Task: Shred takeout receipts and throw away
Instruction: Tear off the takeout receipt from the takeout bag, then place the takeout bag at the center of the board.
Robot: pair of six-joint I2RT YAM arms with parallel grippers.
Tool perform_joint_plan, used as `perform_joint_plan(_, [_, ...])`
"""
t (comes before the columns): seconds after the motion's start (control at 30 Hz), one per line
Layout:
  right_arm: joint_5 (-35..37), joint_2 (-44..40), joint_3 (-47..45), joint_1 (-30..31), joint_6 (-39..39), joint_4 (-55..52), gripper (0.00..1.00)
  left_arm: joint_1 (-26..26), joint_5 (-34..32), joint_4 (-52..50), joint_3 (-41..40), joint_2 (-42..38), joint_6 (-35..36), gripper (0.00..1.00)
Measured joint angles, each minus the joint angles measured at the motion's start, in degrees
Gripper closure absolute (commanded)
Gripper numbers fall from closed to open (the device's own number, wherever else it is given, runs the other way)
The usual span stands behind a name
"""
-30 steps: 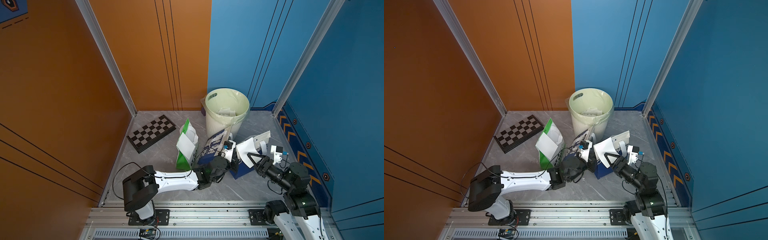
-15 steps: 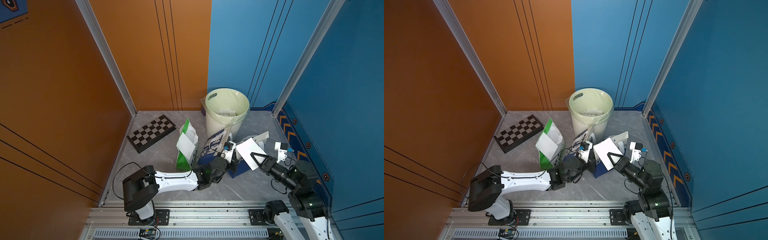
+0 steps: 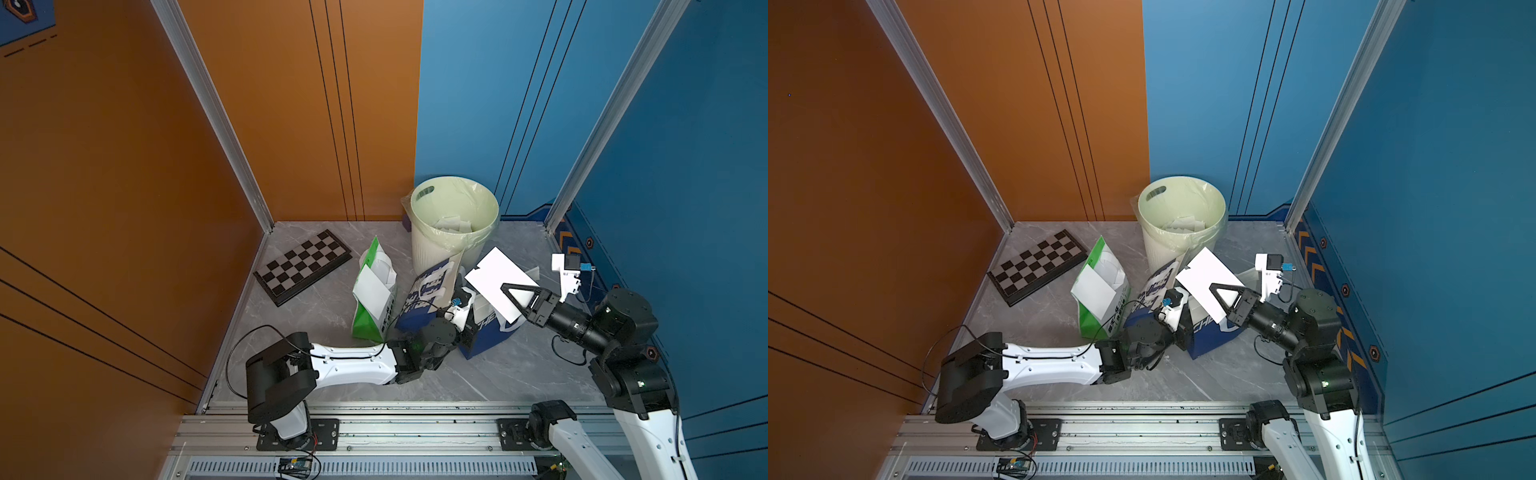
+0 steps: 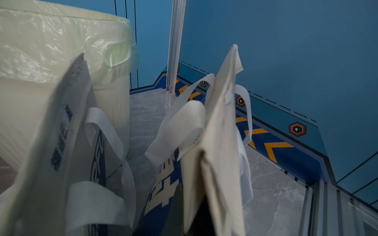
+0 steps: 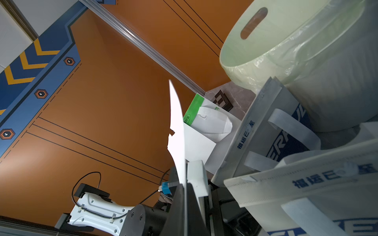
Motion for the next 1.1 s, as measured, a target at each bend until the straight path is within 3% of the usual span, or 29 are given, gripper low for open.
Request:
perform_joint_plan(0.2, [-0.96,1.88,3.21,-0.33,-3.32,0.0,1.0,0.0,-0.22,-1.27,-1.11,0.0,0.63,1.0])
perform_joint_plan(0.4, [-0.76,3.06,3.32,-1.53,-4.92,-0.04,1.0,-0.04,-0.22,-1.01,-1.81,-0.52,1.44,0.72])
perform_joint_plan(0.63, [-0.33,3.32,3.32,-2.1,-6.34,-0.07,1.0,-0.57,-0.02,-1.01,-5.07,-4.66,3.19,0.58])
perform_joint_plan(1.1, [2.29,4.35,3.32,-2.6,-9.14,-0.83,1.0,-1.4,9.66,-6.32,-10.95,-13.86,6.45,0.56])
